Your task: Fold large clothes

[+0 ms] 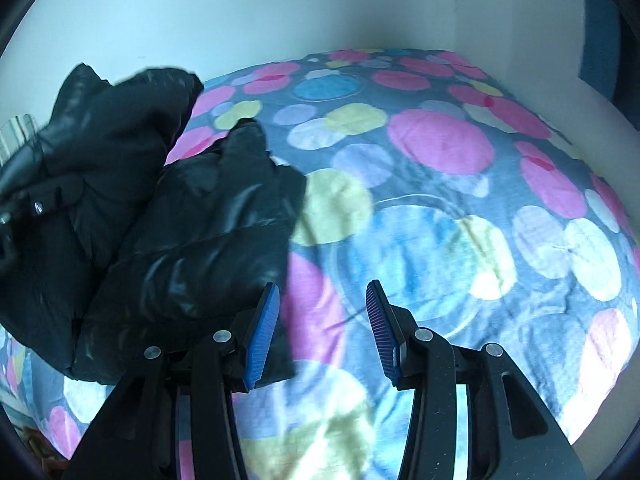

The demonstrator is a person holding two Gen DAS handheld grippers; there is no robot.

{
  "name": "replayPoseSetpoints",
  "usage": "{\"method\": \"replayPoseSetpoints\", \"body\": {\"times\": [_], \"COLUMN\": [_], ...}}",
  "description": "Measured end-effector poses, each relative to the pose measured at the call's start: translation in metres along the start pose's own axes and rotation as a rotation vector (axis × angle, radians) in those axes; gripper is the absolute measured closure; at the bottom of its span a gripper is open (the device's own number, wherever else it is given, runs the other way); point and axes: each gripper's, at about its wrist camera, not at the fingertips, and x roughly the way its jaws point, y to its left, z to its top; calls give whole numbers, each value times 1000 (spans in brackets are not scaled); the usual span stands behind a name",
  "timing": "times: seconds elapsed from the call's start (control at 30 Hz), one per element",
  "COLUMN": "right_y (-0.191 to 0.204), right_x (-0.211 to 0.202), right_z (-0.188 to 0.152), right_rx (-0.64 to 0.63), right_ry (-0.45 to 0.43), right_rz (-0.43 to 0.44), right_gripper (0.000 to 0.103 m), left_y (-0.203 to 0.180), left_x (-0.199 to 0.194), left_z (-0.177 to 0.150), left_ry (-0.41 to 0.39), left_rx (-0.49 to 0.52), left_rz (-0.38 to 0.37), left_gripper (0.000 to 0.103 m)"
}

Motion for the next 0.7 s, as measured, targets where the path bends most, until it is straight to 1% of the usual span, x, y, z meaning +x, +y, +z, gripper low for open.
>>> {"method": "replayPoseSetpoints", "body": {"times": [0.13,0.17,0.23,0.33,0.63,0.7], "right_y": [-12,-14,-20,-28,-50,-54], "right_x": [4,7,12,19,33,36], "right_z": [-2,-4,-7,-12,-21,-22], "right_rx": [14,17,16,8,25,33], "right_ry": [12,21,31,49,90,102], "right_rz": [-40,-50,-74,-121,-193,-197], "right_gripper": [56,50,45,45,45,45], "left_y": [-20,-25,-34,-47,-81,-91], "left_x": [11,14,19,25,47,51], "left_z": [2,2,2,1,0,-4], "left_ry": [9,11,13,11,5,-8], "left_rx": [32,40,56,78,139,169], "left_rz": [5,8,15,24,38,66], "left_gripper": [74,74,74,74,74,74]}}
